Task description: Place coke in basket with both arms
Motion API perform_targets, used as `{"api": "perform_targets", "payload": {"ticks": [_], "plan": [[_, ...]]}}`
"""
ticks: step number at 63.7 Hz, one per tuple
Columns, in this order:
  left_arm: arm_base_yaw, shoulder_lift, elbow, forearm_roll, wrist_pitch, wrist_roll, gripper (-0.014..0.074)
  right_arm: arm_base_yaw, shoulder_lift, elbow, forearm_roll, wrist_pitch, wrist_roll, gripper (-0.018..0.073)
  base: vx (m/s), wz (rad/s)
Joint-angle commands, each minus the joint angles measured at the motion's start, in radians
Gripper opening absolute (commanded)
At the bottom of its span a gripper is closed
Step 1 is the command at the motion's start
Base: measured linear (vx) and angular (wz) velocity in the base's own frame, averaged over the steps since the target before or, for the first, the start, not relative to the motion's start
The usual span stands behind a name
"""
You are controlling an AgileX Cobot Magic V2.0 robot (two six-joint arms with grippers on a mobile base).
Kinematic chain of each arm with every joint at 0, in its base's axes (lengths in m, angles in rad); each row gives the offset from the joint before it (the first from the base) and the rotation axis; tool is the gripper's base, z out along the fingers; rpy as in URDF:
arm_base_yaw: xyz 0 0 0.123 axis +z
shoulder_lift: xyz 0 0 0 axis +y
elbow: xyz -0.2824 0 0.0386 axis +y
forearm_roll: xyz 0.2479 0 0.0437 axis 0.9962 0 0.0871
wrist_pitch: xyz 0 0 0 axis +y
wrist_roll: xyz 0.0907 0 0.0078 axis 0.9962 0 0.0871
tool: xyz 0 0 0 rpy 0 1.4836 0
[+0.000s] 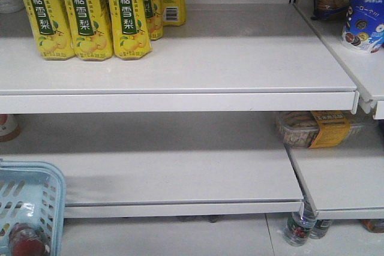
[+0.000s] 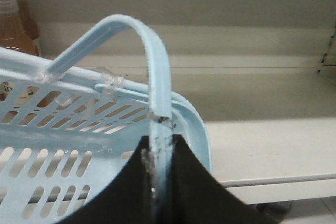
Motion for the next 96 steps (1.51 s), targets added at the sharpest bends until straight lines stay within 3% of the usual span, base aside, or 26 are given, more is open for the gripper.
{"api": "perform_targets", "payload": {"ticks": [1, 10, 29, 46, 96], "plan": [[0.012, -0.023, -0.002, 0.113, -0.162, -0.086, -0.0006, -0.002, 0.014, -0.030, -0.011, -0.073, -0.004, -0.0009, 0.00, 0.00], [0.028, -0.064, 0.043, 0.168, -0.197, -0.125, -0.0006, -0.002, 0.014, -0.030, -0.011, -0.073, -0.004, -0.0009, 0.00, 0.00], [0.067, -0.131, 0.043, 0.168, -0.172, -0.112, -0.0006, -0.002, 0.014, -0.030, -0.011, -0.073, -0.004, -0.0009, 0.00, 0.00], [0.067, -0.142, 0.043, 0.157, -0.154, -0.069, -0.0006, -0.002, 0.014, -0.030, -0.011, -0.073, -0.004, -0.0009, 0.00, 0.00], [0.067, -0.141, 0.035, 0.158, -0.151, -0.071, -0.0006, -0.002, 0.014, -0.030, -0.011, -0.073, -0.004, -0.0009, 0.00, 0.00]]}}
